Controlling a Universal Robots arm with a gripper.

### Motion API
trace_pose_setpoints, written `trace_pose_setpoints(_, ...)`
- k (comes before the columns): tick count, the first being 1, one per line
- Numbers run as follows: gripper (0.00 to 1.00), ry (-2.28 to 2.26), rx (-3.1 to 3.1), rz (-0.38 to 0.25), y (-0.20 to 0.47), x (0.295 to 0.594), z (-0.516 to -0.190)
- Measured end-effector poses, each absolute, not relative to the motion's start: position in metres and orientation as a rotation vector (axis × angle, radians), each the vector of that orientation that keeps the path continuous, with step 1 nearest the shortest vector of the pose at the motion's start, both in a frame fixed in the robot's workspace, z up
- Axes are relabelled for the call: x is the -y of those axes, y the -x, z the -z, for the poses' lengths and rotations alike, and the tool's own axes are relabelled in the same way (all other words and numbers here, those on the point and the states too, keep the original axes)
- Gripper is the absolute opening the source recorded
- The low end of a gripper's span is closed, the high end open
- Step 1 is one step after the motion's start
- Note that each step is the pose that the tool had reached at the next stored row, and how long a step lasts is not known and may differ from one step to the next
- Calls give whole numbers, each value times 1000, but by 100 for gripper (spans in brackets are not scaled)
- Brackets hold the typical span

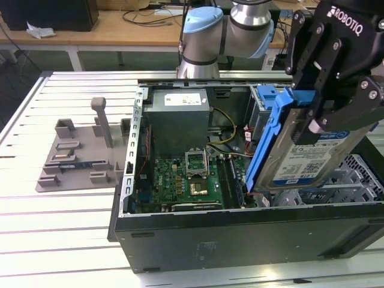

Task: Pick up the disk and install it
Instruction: 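Pick up the disk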

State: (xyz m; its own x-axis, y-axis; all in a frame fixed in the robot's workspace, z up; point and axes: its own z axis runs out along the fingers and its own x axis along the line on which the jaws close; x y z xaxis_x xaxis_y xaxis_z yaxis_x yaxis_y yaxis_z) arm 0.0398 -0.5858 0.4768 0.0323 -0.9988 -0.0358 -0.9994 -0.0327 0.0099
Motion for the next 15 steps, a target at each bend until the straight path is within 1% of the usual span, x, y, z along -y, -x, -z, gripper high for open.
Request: trace_pose_setpoints(15,37,2245,-2173,-53,-68,583,-472)
